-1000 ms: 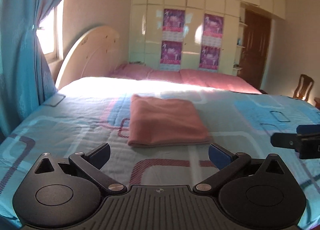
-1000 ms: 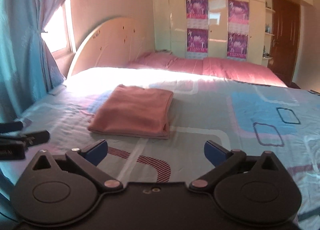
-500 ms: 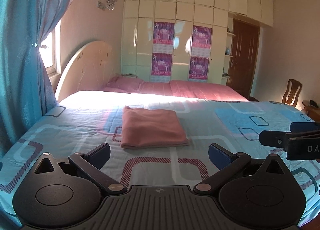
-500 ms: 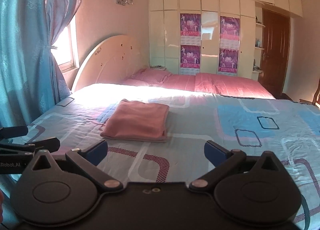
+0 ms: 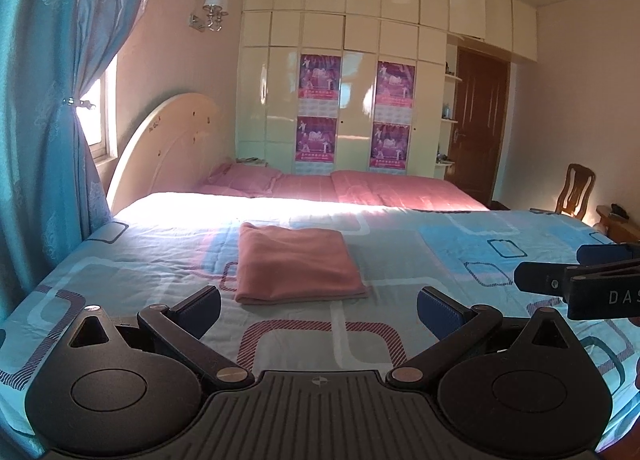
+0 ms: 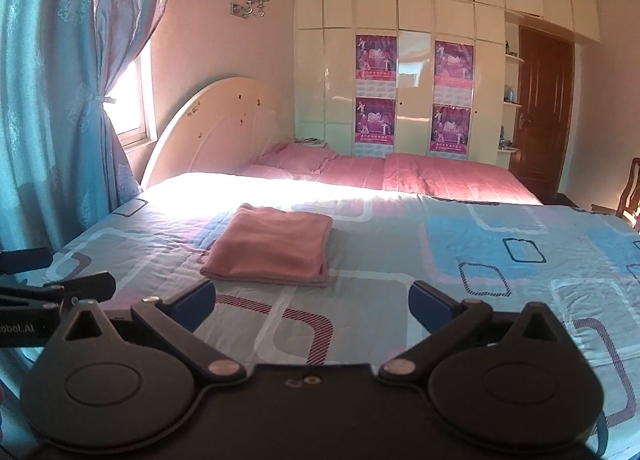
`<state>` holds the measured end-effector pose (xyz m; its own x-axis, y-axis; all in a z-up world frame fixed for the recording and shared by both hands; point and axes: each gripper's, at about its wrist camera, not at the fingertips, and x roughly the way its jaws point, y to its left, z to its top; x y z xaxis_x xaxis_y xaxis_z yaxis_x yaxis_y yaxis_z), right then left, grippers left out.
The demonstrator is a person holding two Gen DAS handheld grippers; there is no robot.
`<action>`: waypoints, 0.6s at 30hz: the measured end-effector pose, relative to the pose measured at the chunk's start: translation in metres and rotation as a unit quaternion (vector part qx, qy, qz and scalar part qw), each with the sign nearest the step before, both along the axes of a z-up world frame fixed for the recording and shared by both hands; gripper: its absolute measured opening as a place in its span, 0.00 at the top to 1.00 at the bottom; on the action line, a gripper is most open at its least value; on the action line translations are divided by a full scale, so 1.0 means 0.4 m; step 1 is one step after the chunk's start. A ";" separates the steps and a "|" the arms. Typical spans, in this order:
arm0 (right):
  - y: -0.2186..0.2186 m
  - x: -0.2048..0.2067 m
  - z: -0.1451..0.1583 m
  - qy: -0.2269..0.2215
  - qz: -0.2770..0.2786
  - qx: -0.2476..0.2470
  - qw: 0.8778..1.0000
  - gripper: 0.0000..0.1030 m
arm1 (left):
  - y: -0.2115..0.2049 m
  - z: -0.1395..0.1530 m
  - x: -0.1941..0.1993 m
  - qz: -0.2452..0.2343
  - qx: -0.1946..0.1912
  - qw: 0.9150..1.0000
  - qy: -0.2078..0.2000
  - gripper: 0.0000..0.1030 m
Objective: Fold small clothes
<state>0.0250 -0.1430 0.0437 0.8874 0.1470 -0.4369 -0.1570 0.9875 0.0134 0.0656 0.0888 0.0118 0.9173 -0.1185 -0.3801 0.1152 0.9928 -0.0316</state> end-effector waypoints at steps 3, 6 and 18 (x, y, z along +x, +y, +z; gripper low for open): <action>-0.006 -0.002 0.000 0.000 -0.002 0.000 1.000 0.01 | -0.007 0.002 0.000 -0.003 0.002 1.000 0.000 0.00; -0.017 -0.005 0.001 0.000 -0.004 0.005 1.000 0.01 | -0.016 0.005 -0.001 -0.005 0.007 1.000 -0.001 0.00; -0.023 -0.006 -0.004 0.004 -0.006 0.010 1.000 0.01 | -0.017 0.011 -0.002 -0.007 0.016 1.000 -0.002 0.00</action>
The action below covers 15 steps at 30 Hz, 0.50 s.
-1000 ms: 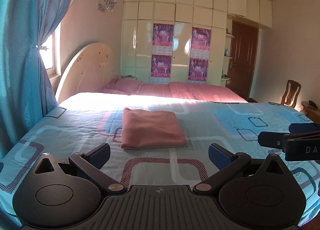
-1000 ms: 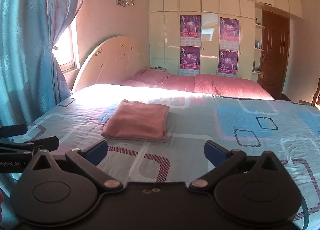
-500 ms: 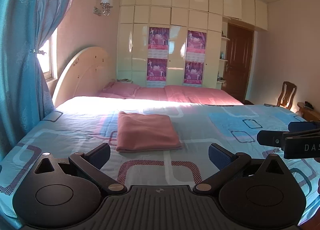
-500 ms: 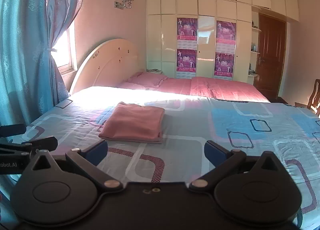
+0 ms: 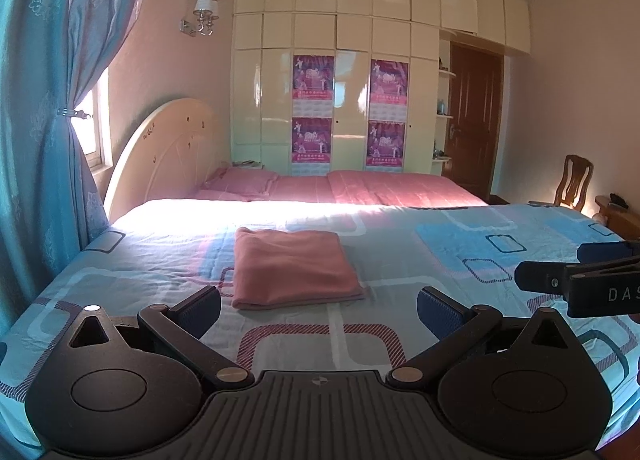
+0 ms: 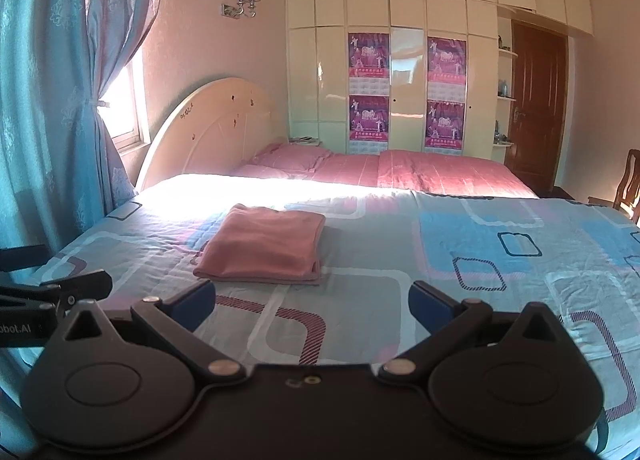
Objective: Fold small clothes
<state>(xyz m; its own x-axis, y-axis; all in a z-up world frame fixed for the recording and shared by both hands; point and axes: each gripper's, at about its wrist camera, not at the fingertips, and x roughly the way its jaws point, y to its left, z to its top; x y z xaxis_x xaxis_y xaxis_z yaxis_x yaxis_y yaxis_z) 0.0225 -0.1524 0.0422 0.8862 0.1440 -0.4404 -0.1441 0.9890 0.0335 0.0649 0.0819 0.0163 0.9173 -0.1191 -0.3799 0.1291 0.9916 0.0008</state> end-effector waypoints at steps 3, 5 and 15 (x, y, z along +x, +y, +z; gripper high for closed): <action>0.000 0.002 0.003 0.000 0.000 0.002 1.000 0.01 | -0.002 0.001 -0.001 0.001 0.001 1.000 0.000 0.00; 0.002 0.001 0.004 -0.001 0.001 0.002 1.000 0.01 | -0.002 0.002 -0.001 0.002 0.001 1.000 0.000 0.00; 0.003 -0.002 0.008 -0.002 0.003 0.001 1.000 0.01 | -0.002 0.005 -0.012 0.002 0.001 1.000 -0.001 0.00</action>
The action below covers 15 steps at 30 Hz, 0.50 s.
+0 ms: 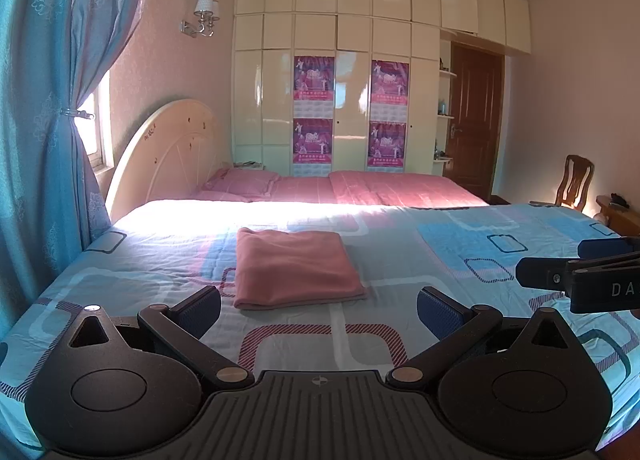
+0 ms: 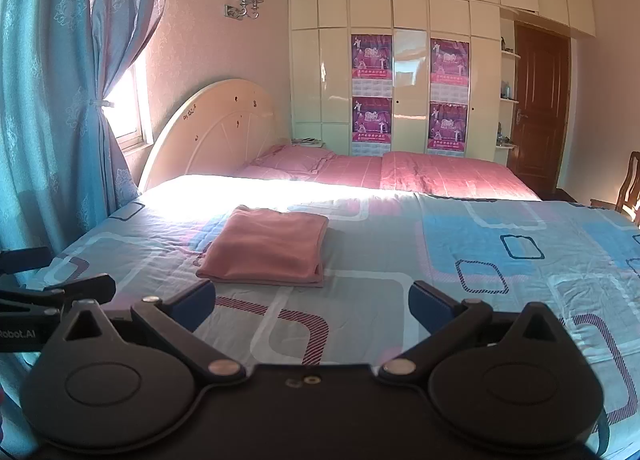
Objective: Fold small clothes
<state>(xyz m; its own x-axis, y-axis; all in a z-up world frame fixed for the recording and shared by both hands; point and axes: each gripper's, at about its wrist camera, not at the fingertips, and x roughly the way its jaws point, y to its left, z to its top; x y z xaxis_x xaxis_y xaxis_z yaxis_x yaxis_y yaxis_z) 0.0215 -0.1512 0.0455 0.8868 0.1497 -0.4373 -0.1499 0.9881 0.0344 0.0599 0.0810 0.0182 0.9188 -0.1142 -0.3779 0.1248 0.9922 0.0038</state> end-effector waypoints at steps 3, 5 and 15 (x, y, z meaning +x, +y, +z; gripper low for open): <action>0.000 0.000 0.001 0.000 -0.001 -0.001 1.000 0.01 | 0.001 0.003 -0.003 0.000 -0.001 1.000 -0.001 0.00; 0.000 0.000 0.002 -0.001 0.000 -0.001 1.000 0.01 | 0.001 0.004 -0.004 -0.001 -0.002 1.000 -0.002 0.00; -0.002 -0.004 0.008 -0.003 -0.003 0.001 1.000 0.01 | -0.001 0.008 0.002 -0.003 0.003 1.000 -0.003 0.00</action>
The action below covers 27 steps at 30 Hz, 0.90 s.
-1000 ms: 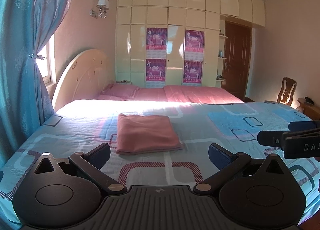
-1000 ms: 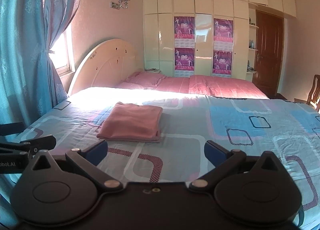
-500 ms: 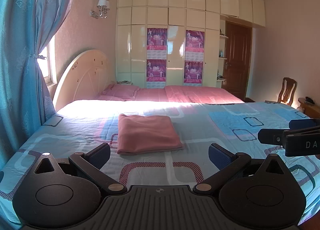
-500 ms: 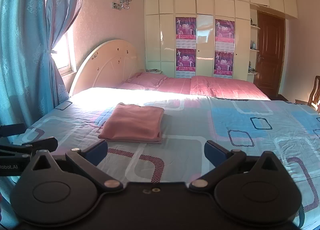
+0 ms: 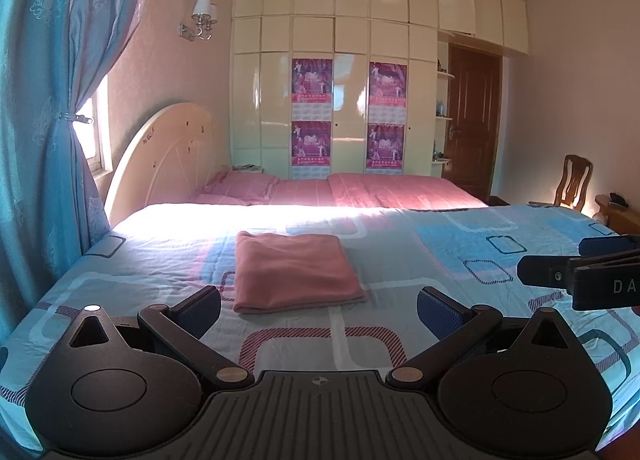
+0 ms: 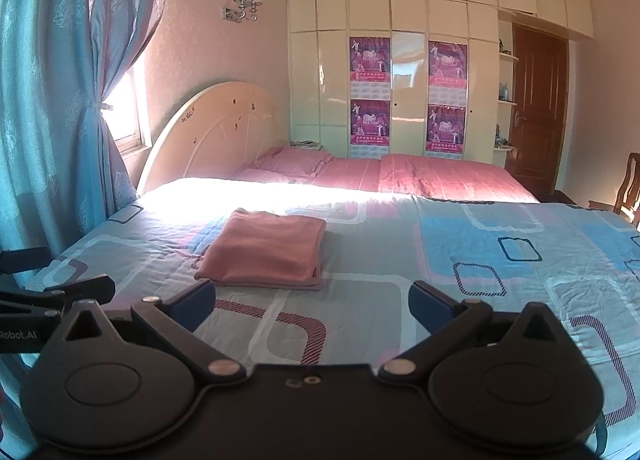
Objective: Fold small clothes
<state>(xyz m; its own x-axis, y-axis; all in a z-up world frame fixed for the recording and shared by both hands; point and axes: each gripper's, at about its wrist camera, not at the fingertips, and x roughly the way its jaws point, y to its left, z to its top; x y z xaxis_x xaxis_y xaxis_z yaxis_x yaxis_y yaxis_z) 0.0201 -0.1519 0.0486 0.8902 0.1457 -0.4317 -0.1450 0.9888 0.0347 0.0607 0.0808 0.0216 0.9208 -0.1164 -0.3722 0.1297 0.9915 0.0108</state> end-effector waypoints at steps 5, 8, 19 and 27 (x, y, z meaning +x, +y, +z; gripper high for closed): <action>0.000 0.001 0.001 0.000 0.000 -0.001 1.000 0.01 | -0.004 0.001 -0.003 -0.007 0.003 1.000 -0.004 0.00; 0.000 0.001 0.004 0.001 -0.001 -0.001 1.000 0.01 | -0.005 0.000 -0.005 -0.009 0.003 1.000 -0.007 0.00; 0.000 0.010 0.004 0.004 0.003 -0.003 1.000 0.01 | -0.002 -0.006 -0.001 -0.007 0.001 1.000 -0.007 0.00; 0.001 0.015 0.002 0.005 0.003 -0.003 1.000 0.01 | -0.003 -0.008 -0.005 0.000 -0.001 1.000 -0.010 0.00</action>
<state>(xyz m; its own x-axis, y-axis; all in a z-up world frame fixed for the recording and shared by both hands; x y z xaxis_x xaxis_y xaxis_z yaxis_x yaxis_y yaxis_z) 0.0259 -0.1513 0.0494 0.8847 0.1486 -0.4419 -0.1507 0.9881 0.0307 0.0588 0.0798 0.0182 0.9278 -0.1174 -0.3541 0.1300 0.9914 0.0118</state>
